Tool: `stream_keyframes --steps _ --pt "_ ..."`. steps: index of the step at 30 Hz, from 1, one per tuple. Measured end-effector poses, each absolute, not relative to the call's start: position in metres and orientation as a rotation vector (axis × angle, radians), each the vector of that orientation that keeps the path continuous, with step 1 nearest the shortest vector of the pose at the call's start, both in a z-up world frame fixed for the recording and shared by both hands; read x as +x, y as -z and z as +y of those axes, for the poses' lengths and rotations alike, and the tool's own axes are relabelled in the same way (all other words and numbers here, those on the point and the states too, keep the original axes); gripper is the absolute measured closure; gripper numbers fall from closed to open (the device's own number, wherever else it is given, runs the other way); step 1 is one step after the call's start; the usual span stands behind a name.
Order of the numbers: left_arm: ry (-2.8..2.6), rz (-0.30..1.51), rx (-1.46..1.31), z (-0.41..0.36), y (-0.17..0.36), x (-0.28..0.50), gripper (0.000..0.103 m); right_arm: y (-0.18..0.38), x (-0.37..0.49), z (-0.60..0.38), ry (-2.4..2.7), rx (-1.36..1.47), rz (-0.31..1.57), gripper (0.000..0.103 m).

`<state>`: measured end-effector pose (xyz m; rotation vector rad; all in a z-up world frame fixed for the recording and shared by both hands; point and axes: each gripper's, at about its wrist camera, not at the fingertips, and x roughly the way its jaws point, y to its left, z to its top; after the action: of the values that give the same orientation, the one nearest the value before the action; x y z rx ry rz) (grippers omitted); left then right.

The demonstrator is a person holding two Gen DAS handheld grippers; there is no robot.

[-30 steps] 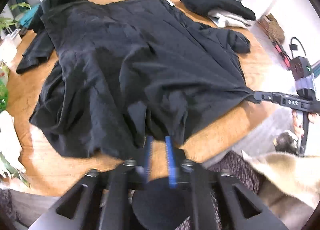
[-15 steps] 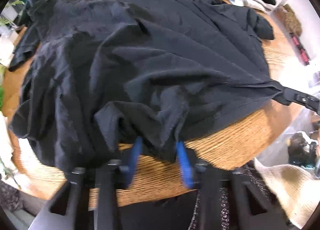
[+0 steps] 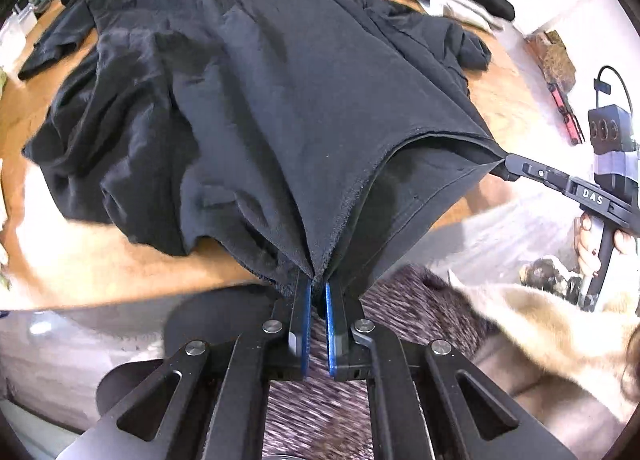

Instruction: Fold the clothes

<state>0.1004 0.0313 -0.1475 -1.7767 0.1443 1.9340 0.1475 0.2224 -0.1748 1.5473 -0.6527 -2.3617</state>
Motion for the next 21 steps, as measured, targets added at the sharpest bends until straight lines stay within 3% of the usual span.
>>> stream_keyframes --steps 7,8,10,12,13,17,21 --pt "-1.907 0.123 -1.847 0.041 0.168 0.104 0.094 0.185 0.154 0.222 2.327 1.629 -0.649 0.09" --pt "-1.912 0.084 -1.846 0.034 0.163 0.102 0.088 0.187 0.155 0.223 2.322 1.64 -0.649 0.086" --pt "-1.943 -0.002 -1.804 0.017 0.144 0.097 0.071 0.19 0.156 0.223 2.312 1.663 -0.65 0.061" --pt "-2.041 -0.107 -1.724 -0.004 0.119 0.082 0.054 0.187 0.154 0.229 2.336 1.656 -0.65 0.056" --pt "-2.093 -0.163 -1.679 -0.015 0.106 0.073 0.052 0.179 0.15 0.239 2.379 1.623 -0.649 0.054" --pt "-2.308 -0.22 -1.562 -0.014 0.101 0.015 0.051 0.156 0.126 0.266 2.525 1.503 -0.637 0.054" --pt "-2.305 -0.243 -1.733 -0.021 0.144 -0.02 0.051 0.167 0.068 0.252 2.487 1.462 -0.636 0.054"
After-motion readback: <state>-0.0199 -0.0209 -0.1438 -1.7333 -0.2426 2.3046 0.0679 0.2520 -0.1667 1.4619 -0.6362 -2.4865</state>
